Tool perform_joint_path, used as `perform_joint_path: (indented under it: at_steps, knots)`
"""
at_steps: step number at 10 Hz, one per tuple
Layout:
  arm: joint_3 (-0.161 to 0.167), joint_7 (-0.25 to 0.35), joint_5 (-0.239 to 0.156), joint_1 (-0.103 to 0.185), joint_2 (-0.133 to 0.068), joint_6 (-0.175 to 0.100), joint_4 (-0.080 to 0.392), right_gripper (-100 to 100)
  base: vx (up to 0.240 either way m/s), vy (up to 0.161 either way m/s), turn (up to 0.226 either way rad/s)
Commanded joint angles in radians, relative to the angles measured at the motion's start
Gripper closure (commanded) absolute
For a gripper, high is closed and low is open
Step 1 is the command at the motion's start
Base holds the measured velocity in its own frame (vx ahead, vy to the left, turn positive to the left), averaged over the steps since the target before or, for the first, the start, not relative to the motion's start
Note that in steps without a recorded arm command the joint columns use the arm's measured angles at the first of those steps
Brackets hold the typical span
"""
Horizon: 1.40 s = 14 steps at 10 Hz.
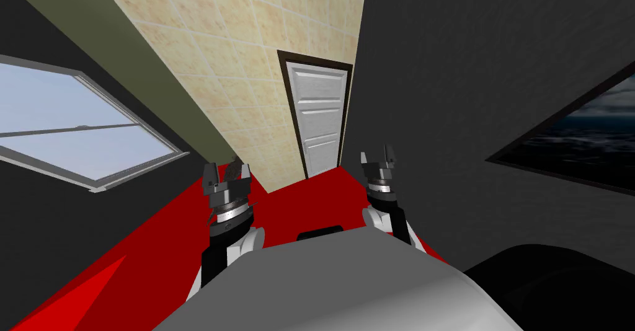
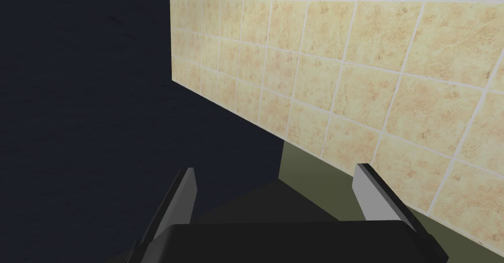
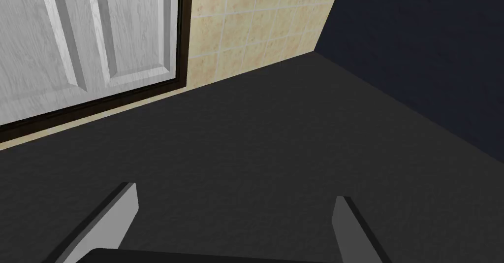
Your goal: Pull the door open
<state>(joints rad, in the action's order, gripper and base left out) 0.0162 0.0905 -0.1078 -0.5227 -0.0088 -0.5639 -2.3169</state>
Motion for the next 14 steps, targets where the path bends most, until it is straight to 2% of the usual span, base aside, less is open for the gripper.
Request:
perform_joint_path:
  at_steps: [1, 5, 6, 14]
  knots:
    - [-0.001, 0.027, -0.017, 0.012, -0.009, -0.007, 0.037, -100, 0.156, -0.007, 0.163]
    - [-0.004, 0.073, -0.047, 0.033, -0.023, -0.020, 0.103, -100, 0.069, 0.004, 0.115]
    - [-0.005, 0.097, -0.063, 0.044, -0.029, -0.027, 0.136, -100, 0.098, -0.009, 0.164]
    - [-0.011, 0.218, -0.141, 0.099, -0.053, -0.060, 0.306, -100, 0.091, -0.009, 0.135]
